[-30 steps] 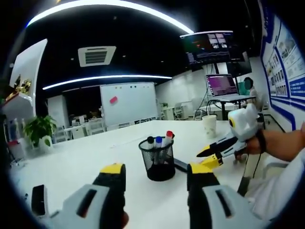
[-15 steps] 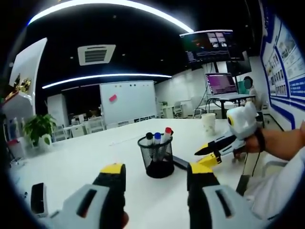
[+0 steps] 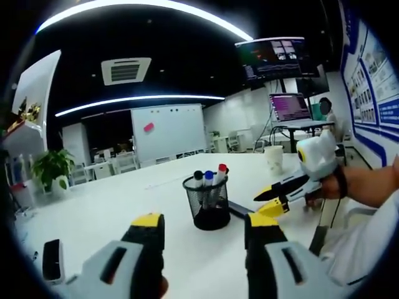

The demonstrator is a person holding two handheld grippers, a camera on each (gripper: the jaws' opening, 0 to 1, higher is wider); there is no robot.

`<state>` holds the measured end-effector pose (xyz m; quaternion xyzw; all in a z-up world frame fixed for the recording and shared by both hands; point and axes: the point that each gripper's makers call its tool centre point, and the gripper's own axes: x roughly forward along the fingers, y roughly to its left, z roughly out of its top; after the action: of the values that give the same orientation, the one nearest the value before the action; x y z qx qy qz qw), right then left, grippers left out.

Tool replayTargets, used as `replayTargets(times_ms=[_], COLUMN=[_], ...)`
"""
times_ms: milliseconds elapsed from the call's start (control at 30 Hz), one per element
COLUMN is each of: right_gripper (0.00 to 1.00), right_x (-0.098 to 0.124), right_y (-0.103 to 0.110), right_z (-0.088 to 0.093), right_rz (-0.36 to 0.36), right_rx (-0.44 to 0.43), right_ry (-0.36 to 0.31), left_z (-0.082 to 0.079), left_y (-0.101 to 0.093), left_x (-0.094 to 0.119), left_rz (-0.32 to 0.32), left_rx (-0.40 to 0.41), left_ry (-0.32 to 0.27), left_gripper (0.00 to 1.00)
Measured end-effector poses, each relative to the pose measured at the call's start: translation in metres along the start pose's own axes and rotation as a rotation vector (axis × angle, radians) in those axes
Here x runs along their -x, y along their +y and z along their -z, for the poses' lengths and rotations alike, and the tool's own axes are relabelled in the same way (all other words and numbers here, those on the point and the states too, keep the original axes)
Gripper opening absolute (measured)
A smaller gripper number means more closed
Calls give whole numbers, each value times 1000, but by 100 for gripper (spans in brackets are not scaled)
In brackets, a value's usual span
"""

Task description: Place the scattered laser pointers and whiteboard markers into the pen holder and stack the scattered paper cups together

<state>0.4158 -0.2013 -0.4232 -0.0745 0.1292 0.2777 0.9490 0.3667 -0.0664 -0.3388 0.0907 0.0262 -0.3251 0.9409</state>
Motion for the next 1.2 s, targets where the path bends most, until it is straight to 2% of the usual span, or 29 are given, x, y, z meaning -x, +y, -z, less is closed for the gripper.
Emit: replayTargets(times_ms=[167,400,500,567,600,800,1200], right_gripper=[34,34,34,34,34,34,34], right_x=[-6,-7,-6,-5,-5,-7,-16], right_y=[6,3,-5,-4,-3,-8,-3], right_z=[5,1,-1,-3,-4,-5,1], right_rz=[3,19,91,90,82,110,131], right_rx=[51,48,121,85,38,29,35], right_ry=[20,24,27,20,14,24,85], left_z=[0,0,-2,-2,-3,-7,-2], left_y=[0,0,3,4,6,13,13], left_x=[1,0,1,2,3,7,6], left_rz=[0,5,-1,-4,-6,-31,-27], left_rx=[0,0,1,-4,-4,1,-1], left_ry=[-2,-2,-7,-6,-7,-28,-10], left_gripper=[52,52,52,52,52,51,51])
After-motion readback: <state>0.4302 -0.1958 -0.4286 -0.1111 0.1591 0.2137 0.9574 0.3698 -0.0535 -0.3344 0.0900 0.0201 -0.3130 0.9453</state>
